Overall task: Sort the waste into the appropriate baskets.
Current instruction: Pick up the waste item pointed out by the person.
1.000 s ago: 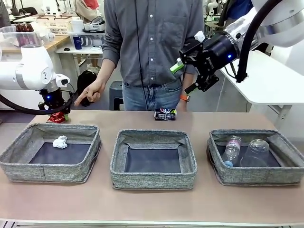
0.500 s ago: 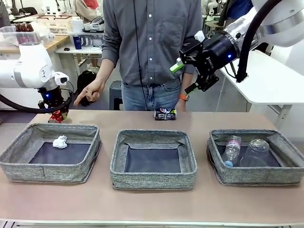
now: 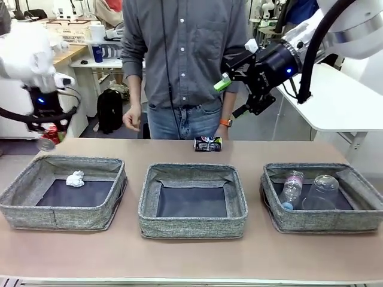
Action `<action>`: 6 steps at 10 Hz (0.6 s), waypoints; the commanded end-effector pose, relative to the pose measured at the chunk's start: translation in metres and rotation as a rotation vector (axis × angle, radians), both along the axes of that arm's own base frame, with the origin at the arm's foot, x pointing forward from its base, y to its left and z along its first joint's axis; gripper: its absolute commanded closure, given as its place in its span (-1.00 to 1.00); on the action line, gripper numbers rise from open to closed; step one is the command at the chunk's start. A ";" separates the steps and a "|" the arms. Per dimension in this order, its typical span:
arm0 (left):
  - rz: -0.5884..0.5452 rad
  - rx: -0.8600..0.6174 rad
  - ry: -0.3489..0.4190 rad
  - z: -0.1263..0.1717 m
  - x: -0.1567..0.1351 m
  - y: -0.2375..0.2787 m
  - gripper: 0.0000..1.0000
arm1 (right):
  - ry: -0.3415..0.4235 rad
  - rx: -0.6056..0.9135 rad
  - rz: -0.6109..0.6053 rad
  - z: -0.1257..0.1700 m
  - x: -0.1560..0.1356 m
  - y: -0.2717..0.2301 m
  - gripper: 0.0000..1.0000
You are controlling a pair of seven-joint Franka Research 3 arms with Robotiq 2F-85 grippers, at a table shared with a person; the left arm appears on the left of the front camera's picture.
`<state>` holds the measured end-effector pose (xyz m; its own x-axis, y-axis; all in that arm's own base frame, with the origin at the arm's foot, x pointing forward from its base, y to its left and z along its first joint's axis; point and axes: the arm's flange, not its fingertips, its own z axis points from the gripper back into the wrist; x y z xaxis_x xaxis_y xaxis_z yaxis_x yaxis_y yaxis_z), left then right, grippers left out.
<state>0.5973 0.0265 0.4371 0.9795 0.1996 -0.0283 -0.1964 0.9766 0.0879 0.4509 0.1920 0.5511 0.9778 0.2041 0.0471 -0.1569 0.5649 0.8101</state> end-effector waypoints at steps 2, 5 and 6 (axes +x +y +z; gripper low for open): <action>0.066 -0.077 0.007 0.126 -0.066 -0.019 1.00 | 0.011 -0.010 -0.006 0.003 -0.001 0.000 -1.00; 0.100 -0.106 0.166 0.194 -0.159 -0.070 1.00 | 0.011 -0.010 -0.006 0.003 -0.001 0.000 -1.00; 0.080 -0.172 0.135 0.204 -0.187 -0.085 1.00 | 0.011 -0.010 -0.006 0.003 -0.001 0.000 -1.00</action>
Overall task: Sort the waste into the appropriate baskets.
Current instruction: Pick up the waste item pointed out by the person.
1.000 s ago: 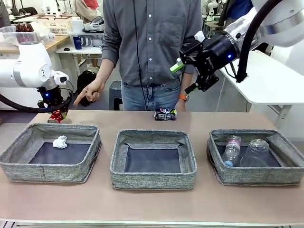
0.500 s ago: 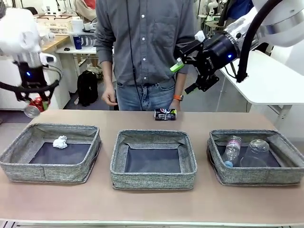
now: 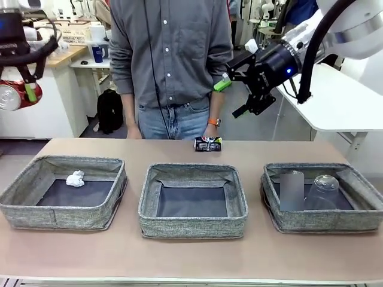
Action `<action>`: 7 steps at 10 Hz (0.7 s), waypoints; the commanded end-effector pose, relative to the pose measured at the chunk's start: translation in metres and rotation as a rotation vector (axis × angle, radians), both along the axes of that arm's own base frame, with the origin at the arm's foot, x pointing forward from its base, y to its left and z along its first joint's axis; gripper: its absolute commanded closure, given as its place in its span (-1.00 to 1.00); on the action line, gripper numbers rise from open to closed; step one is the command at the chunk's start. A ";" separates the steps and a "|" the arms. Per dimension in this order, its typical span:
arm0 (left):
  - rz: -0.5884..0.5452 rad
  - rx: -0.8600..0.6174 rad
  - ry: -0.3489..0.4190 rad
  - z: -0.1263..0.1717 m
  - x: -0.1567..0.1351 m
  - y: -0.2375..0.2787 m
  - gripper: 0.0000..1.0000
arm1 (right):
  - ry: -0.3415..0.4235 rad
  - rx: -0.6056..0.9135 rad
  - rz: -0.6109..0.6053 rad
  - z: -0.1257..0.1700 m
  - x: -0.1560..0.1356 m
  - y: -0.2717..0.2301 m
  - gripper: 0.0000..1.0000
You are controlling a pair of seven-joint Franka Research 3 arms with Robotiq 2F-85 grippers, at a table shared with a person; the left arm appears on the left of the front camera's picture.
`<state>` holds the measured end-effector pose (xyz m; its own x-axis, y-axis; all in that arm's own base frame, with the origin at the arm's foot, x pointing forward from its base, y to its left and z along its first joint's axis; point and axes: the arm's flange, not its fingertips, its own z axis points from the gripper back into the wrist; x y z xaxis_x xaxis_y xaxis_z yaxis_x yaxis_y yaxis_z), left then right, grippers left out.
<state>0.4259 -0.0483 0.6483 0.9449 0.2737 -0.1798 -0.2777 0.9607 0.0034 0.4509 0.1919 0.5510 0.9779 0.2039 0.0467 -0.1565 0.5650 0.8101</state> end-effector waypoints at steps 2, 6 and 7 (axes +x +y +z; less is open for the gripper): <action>0.000 0.000 0.000 0.000 0.000 0.000 1.00 | 0.010 -0.010 -0.006 0.003 -0.001 0.000 -1.00; 0.010 -0.021 0.000 -0.002 -0.010 -0.006 0.37 | -0.034 -0.090 -0.059 0.014 -0.008 -0.005 -1.00; 0.116 -0.082 -0.067 0.002 -0.021 -0.031 0.37 | -0.042 -0.081 -0.095 0.026 -0.014 -0.023 -1.00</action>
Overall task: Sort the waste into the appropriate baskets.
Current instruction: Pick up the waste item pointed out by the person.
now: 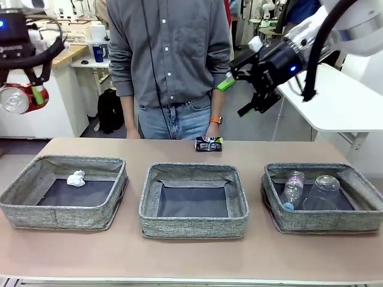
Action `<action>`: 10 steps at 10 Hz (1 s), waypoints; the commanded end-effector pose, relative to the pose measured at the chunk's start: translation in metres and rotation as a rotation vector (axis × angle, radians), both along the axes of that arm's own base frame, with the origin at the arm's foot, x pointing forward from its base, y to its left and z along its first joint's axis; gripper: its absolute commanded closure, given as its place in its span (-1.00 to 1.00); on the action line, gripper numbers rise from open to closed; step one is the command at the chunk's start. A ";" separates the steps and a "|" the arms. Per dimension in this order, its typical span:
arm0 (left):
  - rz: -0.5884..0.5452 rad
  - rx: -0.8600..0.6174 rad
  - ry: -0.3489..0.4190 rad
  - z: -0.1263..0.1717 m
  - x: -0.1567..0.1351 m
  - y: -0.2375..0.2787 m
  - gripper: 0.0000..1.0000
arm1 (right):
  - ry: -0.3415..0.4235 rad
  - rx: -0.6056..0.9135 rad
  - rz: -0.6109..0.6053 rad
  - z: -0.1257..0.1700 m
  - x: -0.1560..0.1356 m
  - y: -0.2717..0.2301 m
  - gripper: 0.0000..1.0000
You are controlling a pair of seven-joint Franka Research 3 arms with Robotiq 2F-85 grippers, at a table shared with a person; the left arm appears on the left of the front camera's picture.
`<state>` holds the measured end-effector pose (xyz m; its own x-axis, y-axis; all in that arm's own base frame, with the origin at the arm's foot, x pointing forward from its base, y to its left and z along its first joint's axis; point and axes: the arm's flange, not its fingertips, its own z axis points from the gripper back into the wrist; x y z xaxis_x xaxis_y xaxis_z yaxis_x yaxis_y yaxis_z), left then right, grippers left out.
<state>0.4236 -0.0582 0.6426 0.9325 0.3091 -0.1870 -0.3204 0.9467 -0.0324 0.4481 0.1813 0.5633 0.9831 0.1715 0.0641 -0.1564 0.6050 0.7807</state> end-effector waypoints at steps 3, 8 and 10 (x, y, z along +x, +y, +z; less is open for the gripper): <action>0.130 -0.177 -0.235 0.044 -0.080 -0.119 0.37 | -0.010 -0.063 -0.353 0.055 -0.055 -0.097 -1.00; -0.102 -0.299 -0.336 0.100 -0.086 -0.277 0.37 | -0.025 -0.006 -0.470 0.081 -0.090 -0.167 -1.00; -0.120 -0.278 -0.363 0.097 -0.069 -0.333 0.37 | -0.025 -0.006 -0.470 0.081 -0.090 -0.167 -1.00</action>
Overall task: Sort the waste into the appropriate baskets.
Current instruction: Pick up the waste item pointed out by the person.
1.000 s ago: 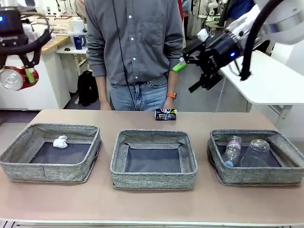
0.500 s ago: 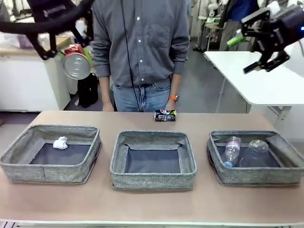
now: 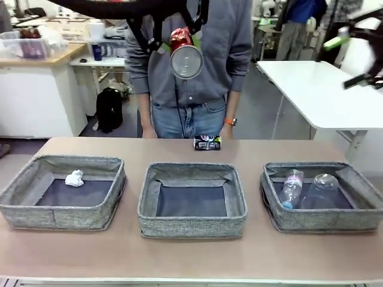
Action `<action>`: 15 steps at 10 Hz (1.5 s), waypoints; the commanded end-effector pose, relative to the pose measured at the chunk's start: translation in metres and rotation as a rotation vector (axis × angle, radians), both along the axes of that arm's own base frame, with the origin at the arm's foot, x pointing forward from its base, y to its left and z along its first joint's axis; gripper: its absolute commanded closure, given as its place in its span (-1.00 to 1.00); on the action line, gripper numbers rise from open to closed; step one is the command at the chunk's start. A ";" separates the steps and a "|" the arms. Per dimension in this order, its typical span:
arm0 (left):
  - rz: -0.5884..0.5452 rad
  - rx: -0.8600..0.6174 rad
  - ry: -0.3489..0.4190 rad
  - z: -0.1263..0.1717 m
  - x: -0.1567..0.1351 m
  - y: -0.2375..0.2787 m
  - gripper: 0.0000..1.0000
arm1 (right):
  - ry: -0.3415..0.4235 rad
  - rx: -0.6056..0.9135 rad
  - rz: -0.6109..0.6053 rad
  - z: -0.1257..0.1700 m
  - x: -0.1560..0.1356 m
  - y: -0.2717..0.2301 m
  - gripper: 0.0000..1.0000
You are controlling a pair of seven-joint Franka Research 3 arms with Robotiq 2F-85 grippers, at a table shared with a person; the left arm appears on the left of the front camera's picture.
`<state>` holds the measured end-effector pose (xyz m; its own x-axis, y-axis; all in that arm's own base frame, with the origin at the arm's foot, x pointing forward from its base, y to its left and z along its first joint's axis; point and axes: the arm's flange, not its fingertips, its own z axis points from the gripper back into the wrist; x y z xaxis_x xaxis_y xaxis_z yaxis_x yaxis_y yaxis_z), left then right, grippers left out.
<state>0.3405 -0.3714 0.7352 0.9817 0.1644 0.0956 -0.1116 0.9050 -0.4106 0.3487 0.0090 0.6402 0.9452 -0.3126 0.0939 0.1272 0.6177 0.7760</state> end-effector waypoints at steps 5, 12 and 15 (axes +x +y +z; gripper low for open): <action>0.003 0.037 -0.010 -0.017 0.026 -0.035 0.37 | 0.005 0.002 0.022 0.004 0.009 0.005 -1.00; -0.057 0.131 -0.013 0.040 0.036 0.009 0.37 | 0.005 0.002 0.022 0.004 0.009 0.005 -1.00; -0.037 0.116 -0.001 0.035 0.034 0.011 0.37 | 0.005 0.002 0.022 0.004 0.009 0.005 -1.00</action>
